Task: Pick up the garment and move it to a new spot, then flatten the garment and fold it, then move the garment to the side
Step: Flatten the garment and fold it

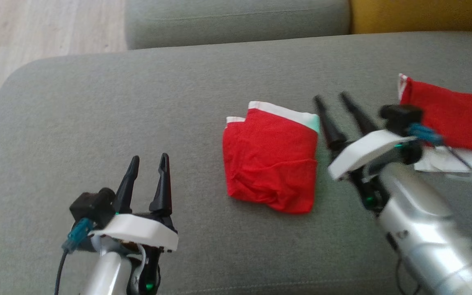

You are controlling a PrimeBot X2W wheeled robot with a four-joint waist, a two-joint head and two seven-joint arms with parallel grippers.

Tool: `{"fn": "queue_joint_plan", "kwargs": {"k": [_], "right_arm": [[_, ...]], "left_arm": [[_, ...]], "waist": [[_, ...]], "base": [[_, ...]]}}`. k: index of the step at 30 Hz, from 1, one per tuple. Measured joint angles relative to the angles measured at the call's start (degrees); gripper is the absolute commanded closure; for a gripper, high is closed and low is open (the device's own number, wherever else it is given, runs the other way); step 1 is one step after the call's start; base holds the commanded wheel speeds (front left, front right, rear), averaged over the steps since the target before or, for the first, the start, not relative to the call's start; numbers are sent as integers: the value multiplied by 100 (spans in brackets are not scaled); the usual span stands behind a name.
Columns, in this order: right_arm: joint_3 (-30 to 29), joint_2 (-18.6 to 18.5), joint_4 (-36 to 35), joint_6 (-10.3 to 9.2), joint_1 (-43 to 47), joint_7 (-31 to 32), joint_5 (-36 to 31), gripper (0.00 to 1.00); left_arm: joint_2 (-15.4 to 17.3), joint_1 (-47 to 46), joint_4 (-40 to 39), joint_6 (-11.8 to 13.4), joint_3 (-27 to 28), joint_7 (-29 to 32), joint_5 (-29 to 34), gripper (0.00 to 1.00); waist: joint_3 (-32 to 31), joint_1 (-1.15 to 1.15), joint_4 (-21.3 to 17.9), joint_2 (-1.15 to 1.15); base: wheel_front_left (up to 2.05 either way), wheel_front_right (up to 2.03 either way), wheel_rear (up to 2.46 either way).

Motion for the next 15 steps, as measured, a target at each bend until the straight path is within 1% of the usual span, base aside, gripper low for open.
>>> {"fn": "queue_joint_plan", "kwargs": {"k": [4, 6, 8, 12, 15], "right_arm": [[-1161, -123, -694, 0, 622, -18, -1202, 0], [-1694, -90, -1037, 0, 1093, -18, -1752, 0], [-2164, 7, -1302, 0, 1535, -18, -2126, 0], [-2837, 283, -1861, 0, 2178, -18, -2815, 0], [-3145, 478, -2138, 0, 2444, -18, -3026, 0]], "left_arm": [[-1, -21, -92, 1, 0, 0, 0, 0], [-2, -21, -109, 2, 3, 0, 0, 0], [-2, -23, -124, 1, 4, 0, 0, 0], [-2, -26, -141, 0, 1, 0, 0, 0], [-2, -27, -145, -2, -3, 0, 0, 0]], "waist": [[-38, 0, -180, 0], [-40, 0, -262, 0], [-30, 0, -336, 0], [7, 0, -438, 0], [30, 0, -477, 0]], "base": [[0, 0, 0], [0, 0, 0], [0, 0, 0], [0, 0, 0], [0, 0, 0]]}}
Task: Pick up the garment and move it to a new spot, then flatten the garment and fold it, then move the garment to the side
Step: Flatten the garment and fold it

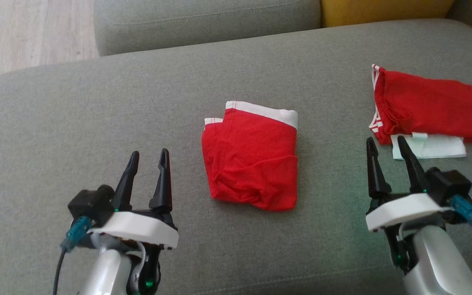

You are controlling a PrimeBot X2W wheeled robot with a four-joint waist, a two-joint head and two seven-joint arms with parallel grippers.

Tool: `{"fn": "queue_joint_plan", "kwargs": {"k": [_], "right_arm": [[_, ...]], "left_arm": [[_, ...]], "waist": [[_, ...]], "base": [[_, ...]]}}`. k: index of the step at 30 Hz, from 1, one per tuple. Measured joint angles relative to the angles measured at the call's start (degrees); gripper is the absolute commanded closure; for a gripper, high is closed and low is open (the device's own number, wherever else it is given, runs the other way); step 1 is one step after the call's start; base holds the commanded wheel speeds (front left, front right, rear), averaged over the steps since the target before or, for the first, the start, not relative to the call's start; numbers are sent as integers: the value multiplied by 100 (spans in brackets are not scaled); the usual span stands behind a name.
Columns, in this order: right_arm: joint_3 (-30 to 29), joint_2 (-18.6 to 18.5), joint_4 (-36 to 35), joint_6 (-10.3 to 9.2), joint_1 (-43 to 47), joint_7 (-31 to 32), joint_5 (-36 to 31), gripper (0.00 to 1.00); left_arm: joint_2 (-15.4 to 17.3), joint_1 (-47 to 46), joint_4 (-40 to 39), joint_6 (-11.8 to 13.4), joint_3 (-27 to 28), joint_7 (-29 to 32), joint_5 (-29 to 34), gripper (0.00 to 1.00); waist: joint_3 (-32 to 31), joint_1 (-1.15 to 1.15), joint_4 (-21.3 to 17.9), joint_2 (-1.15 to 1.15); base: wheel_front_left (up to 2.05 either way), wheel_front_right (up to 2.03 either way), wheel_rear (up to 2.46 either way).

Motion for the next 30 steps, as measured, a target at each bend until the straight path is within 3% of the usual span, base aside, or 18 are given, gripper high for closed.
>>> {"fn": "queue_joint_plan", "kwargs": {"k": [9, 10, 11, 19, 30], "right_arm": [[-230, 118, -513, 0, 209, 75, -279, 0], [-214, 122, -547, 0, 204, 79, -280, 67], [-183, 126, -573, 0, 198, 80, -289, 100], [390, 136, -386, 0, -333, 136, -382, 100], [710, 36, 1283, 0, -1282, 126, -421, 100]], "left_arm": [[2, -12, -12, -44, -115, 0, 0, 0], [1, -29, -12, -46, -162, 0, -1, 0], [-1, -48, -11, -46, -188, 0, -1, 0], [0, -257, 0, -44, -356, 0, -43, 0], [-2, -497, 37, -37, -553, 0, -142, 0]], "waist": [[132, 0, 129, 0], [160, 0, 165, 0], [188, 0, 204, 0], [483, 0, 686, 0], [888, 0, 1475, 0]], "base": [[0, 0, 0], [0, 0, 0], [0, 0, 0], [0, 0, 0], [0, 0, 0]]}}
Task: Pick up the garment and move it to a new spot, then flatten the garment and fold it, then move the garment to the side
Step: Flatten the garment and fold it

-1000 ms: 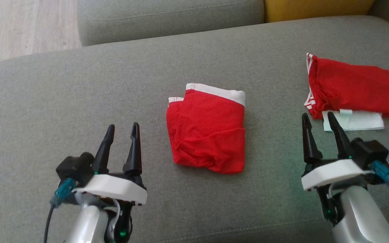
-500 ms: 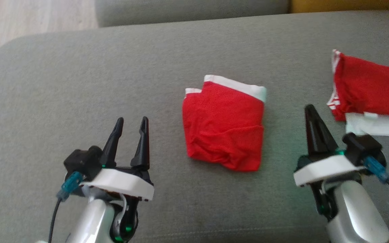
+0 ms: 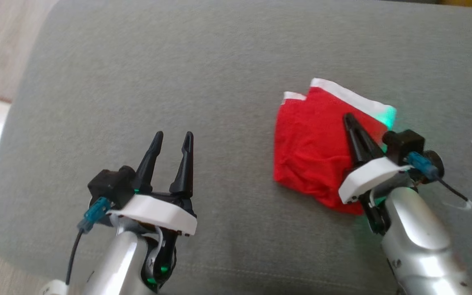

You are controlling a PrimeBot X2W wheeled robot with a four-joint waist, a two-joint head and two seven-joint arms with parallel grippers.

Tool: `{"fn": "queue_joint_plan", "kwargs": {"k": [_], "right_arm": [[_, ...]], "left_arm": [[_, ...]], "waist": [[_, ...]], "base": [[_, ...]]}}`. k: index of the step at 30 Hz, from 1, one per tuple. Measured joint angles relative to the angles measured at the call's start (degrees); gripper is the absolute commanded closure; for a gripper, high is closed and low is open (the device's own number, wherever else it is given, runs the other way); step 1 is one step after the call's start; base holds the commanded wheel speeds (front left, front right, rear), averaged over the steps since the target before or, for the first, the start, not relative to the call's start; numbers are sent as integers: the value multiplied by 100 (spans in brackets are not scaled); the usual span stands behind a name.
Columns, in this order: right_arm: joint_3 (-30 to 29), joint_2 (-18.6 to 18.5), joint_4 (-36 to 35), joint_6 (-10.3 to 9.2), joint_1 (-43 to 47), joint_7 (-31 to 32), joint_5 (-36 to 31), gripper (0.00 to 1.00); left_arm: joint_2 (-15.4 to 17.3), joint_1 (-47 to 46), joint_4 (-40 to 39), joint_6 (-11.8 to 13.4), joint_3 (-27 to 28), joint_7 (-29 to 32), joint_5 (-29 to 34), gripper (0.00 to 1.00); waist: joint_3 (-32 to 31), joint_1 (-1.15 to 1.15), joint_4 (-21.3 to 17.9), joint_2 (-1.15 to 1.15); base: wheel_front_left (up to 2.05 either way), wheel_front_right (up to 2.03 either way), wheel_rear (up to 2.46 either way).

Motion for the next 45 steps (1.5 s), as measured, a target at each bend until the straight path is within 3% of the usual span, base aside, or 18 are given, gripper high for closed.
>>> {"fn": "queue_joint_plan", "kwargs": {"k": [8, 17, 25, 34, 35, 36, 45], "right_arm": [[437, 11, 792, 0, -594, -109, 102, 100], [776, 24, 1386, 0, -886, -154, 260, 100], [803, 26, 845, 0, -865, -151, 561, 100], [219, -1, -203, 0, -228, -151, 494, 100], [0, -13, -407, 0, -7, -151, 420, 30], [-79, -19, -497, 0, 91, -151, 368, 0], [-623, 12, -1205, 0, 1063, -151, 96, 0]], "left_arm": [[0, -8, 1, 47, -26, 0, -9, 0], [0, -55, -22, 94, -62, 0, -10, 0], [0, -118, 2, 89, 32, 0, -5, 0], [-2, -64, 2, 34, 282, 0, 49, 0], [-4, -43, -8, 33, 379, 0, 59, 0], [-4, -16, -15, 33, 410, 0, 59, 0], [-2, 287, -31, -14, 546, 0, 87, 0]], "waist": [[269, 0, 374, 0], [424, 0, 312, 0], [245, 0, 21, 0], [-234, 0, -485, 0], [-345, 0, -613, 0], [-396, 0, -676, 0], [-752, 0, -1183, 0]], "base": [[0, 0, 0], [0, 0, 0], [0, 0, 0], [0, 0, 0], [0, 0, 0], [0, 0, 0], [0, 0, 0]]}}
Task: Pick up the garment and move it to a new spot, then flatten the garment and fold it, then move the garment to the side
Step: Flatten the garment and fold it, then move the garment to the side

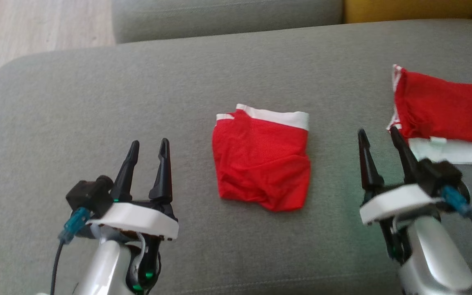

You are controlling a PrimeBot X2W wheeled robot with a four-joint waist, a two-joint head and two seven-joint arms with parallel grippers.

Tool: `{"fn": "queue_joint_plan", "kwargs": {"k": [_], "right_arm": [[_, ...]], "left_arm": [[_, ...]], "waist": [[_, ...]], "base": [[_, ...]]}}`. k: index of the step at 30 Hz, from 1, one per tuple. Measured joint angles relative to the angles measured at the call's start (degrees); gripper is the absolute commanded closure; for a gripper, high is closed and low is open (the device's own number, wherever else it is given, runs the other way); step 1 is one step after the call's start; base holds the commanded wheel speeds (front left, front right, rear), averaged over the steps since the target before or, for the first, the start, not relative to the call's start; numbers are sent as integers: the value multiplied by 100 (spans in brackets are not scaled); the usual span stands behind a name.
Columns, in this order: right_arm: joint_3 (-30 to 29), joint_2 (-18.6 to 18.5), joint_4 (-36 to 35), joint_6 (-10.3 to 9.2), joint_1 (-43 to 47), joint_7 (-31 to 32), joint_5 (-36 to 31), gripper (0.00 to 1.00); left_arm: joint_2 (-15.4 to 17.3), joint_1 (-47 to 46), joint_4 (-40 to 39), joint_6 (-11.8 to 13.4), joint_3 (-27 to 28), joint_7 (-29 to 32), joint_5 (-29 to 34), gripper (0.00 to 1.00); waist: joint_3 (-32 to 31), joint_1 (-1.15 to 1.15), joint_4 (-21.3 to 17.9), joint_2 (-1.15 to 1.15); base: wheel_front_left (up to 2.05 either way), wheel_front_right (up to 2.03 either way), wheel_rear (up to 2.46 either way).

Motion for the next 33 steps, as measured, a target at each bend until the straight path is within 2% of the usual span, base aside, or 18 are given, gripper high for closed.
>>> {"fn": "queue_joint_plan", "kwargs": {"k": [5, 14, 27, 33], "right_arm": [[-109, 80, -261, 0, 481, 0, -55, 0], [1, 116, -455, 0, 663, 0, 116, 0], [-11, 119, -504, 0, 664, 0, 123, 0], [1, 120, -475, 0, 660, 9, 127, 0]], "left_arm": [[0, 75, -2, -48, 10, 0, 51, 0], [1, 338, 13, -104, 23, 0, 129, 0], [1, 338, 15, -145, 29, 0, 167, 0], [2, 325, 14, -144, -7, 0, 166, 0]], "waist": [[-101, 0, -185, 0], [-142, 0, -312, 0], [-126, 0, -289, 0], [-22, 0, -158, 0]], "base": [[0, 0, 0], [0, 0, 0], [0, 0, 0], [0, 0, 0]]}}
